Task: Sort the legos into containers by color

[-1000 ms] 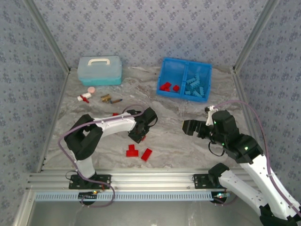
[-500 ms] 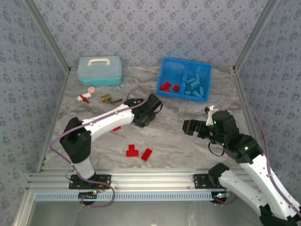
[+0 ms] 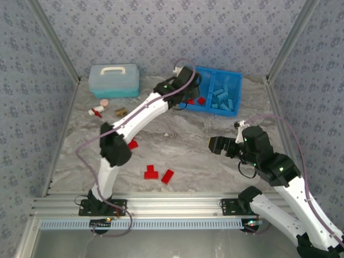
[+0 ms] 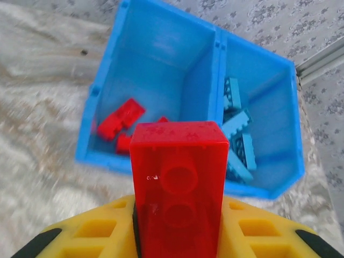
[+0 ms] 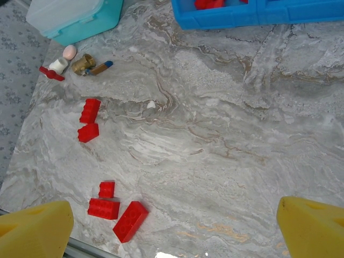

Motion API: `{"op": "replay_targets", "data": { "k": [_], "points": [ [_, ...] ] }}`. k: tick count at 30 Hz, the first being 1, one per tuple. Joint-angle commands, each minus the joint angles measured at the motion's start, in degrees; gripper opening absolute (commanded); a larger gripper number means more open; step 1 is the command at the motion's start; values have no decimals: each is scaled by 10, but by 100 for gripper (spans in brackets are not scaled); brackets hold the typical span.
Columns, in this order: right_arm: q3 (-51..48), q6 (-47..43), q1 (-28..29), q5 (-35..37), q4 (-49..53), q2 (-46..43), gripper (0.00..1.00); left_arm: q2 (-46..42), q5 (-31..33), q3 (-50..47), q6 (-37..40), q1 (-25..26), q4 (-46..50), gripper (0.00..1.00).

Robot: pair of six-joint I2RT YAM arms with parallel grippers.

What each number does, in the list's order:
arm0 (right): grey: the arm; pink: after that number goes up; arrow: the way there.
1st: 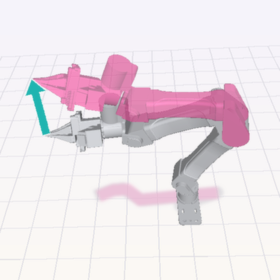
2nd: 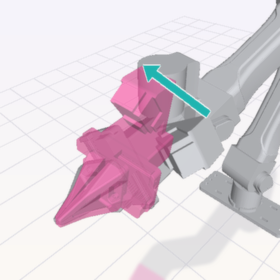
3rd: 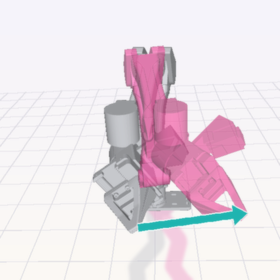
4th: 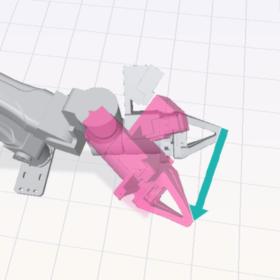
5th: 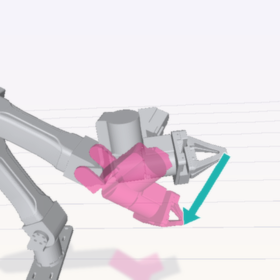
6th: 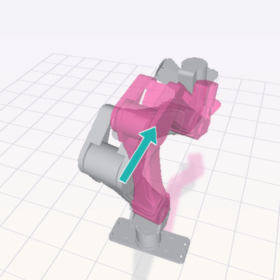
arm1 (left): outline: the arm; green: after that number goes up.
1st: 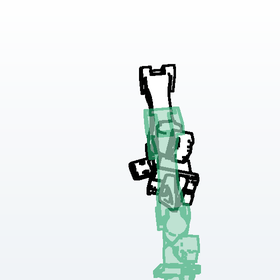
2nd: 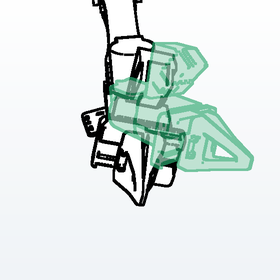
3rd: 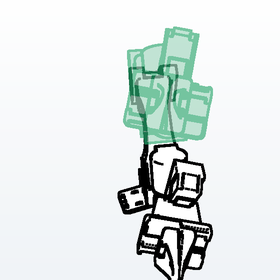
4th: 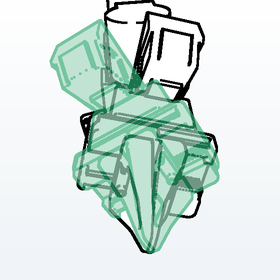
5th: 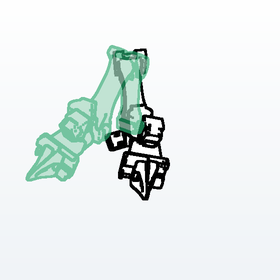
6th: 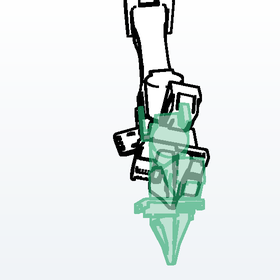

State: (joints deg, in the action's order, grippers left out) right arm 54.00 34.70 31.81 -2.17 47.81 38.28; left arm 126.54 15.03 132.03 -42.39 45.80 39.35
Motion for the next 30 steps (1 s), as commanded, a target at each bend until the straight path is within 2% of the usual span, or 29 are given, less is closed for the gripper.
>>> {"op": "replay_targets", "data": {
  "k": [1,4,12,16,17,21,24,30],
  "points": [
    [12,-5,3,18,7,-1,100,100,-33,124,73,-19,21,33],
    [5,-6,2,21,8,1,100,173,-35,205,85,-29,0,33],
    [-4,-2,1,12,1,14,100,257,-49,205,156,-42,-187,32],
    [-2,2,2,12,14,11,100,300,-22,234,156,-49,-224,33],
    [-2,3,1,13,16,9,100,307,-21,244,152,-52,-226,37],
    [-8,6,1,19,15,5,100,312,-38,259,137,-64,-239,63],
    [-8,8,1,16,8,7,100,296,-57,263,148,-66,-241,76],
    [-3,24,1,7,10,8,100,219,-76,263,135,-63,-184,81]
  ]
}}
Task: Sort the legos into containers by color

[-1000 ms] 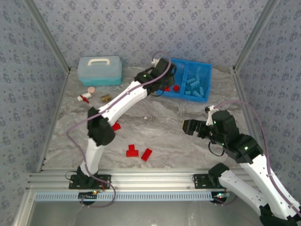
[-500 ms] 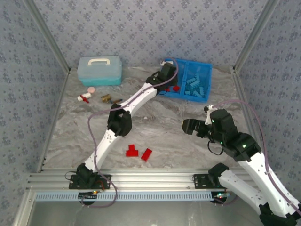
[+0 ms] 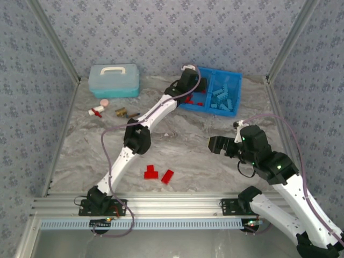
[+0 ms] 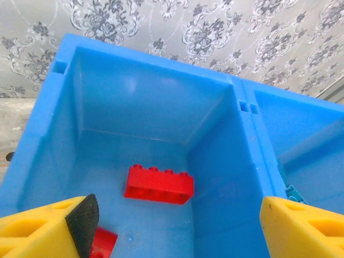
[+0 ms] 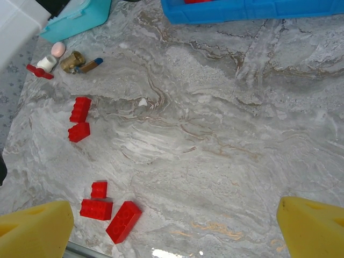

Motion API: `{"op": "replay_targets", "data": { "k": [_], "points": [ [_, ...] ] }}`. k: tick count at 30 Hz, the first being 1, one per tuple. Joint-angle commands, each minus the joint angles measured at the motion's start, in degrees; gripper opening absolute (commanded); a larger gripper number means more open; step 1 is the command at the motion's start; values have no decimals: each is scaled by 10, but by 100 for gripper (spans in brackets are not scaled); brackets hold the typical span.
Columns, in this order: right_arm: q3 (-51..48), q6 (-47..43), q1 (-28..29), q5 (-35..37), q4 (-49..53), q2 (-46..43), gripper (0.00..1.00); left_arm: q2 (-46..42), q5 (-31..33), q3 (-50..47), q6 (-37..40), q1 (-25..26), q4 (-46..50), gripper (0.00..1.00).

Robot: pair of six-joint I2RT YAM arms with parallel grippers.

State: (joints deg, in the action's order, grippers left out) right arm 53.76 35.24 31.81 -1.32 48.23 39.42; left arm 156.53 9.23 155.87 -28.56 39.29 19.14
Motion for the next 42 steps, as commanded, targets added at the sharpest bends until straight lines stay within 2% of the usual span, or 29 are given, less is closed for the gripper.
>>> {"op": "replay_targets", "data": {
  "k": [1,5,8,18,22,28,34,42],
  "points": [
    [-1,20,1,-1,8,-5,100,-101,-19,24,-7,4,42,82],
    [-4,21,1,8,14,-17,100,-192,-7,-8,-7,22,140,84],
    [-5,19,1,14,20,-27,100,-287,13,-101,7,47,190,84],
    [-15,16,1,18,18,-46,100,-679,29,-677,81,153,118,83],
    [-21,18,1,18,11,-45,100,-764,19,-799,56,191,160,82],
    [-24,22,1,18,14,-46,100,-738,34,-858,8,269,275,86],
    [-24,27,1,14,18,-46,100,-666,-8,-885,-21,275,286,87],
    [-25,25,2,19,23,-49,100,-603,-35,-912,-65,288,267,71]
  ]
}}
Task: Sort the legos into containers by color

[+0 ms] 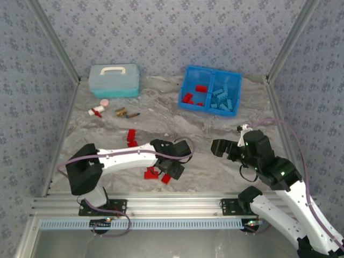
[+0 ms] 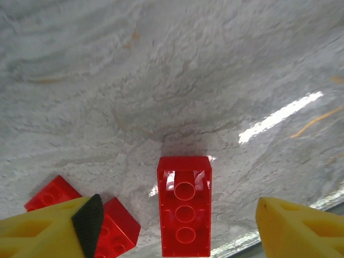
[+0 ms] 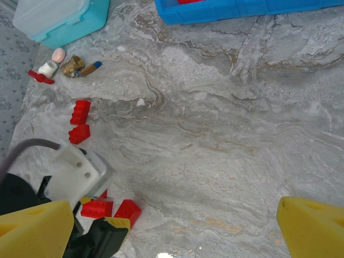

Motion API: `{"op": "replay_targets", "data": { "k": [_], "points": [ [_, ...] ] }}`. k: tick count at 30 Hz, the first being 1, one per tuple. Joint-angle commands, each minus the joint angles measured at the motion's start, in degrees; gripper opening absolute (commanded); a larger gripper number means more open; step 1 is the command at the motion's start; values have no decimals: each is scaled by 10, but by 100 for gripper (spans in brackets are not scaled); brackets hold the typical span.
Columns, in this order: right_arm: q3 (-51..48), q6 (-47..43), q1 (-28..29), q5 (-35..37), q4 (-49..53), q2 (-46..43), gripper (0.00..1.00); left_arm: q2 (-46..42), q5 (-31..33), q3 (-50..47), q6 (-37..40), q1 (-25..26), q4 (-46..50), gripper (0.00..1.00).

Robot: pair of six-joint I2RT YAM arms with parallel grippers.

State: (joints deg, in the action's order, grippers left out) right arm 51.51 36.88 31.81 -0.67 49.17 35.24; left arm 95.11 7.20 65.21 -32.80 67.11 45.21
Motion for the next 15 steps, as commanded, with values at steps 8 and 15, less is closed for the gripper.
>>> {"op": "replay_targets", "data": {
  "k": [8,15],
  "points": [
    [-2,7,1,15,13,-6,100,44,-19,-33,-51,19,-10,54],
    [-7,11,1,11,8,-6,100,48,-10,-42,-67,25,-15,29]
  ]
}}
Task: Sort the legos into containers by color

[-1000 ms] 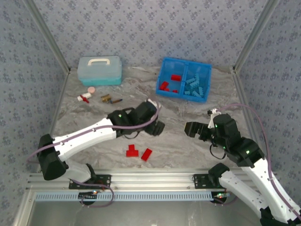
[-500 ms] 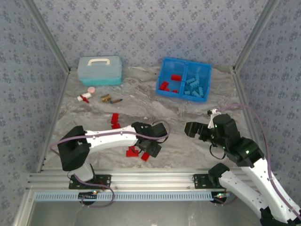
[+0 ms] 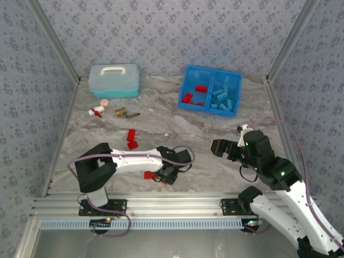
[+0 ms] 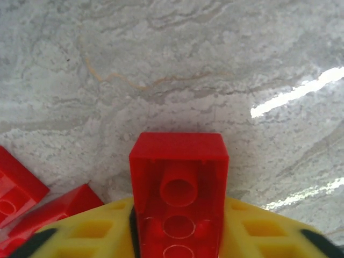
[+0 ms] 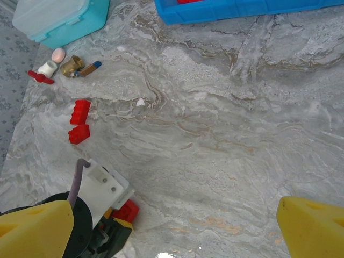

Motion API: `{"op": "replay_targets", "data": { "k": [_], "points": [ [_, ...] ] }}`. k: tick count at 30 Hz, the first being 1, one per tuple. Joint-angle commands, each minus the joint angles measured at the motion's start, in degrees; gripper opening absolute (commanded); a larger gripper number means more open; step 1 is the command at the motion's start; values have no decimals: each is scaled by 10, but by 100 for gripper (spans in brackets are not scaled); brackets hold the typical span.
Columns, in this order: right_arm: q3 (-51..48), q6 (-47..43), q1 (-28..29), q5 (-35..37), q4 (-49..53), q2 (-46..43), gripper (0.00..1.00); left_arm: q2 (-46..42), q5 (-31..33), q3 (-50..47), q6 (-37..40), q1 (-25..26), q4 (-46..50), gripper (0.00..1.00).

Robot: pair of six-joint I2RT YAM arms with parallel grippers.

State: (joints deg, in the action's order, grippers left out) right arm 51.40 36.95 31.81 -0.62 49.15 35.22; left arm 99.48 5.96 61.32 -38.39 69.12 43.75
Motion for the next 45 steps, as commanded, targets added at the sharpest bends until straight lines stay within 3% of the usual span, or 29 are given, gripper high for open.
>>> {"op": "replay_targets", "data": {
  "k": [1,5,10,18,24,30,39,45],
  "points": [
    [-5,11,2,10,6,-6,100,1,6,-2,-11,6,1,28],
    [-1,10,2,12,10,-6,100,-33,25,12,-6,6,-2,28],
    [6,14,1,12,11,-6,100,-81,93,79,27,-9,-1,29],
    [13,10,1,14,9,-6,100,-75,99,190,117,-100,-114,29],
    [11,16,2,11,-6,-6,100,19,65,318,149,-179,-178,27],
    [16,9,1,14,-6,-3,100,171,35,482,149,-237,-199,27],
    [17,20,1,7,13,-6,100,485,5,953,180,-273,-72,27],
    [17,19,1,6,20,-9,100,528,-2,914,191,-281,-176,30]
  ]
}}
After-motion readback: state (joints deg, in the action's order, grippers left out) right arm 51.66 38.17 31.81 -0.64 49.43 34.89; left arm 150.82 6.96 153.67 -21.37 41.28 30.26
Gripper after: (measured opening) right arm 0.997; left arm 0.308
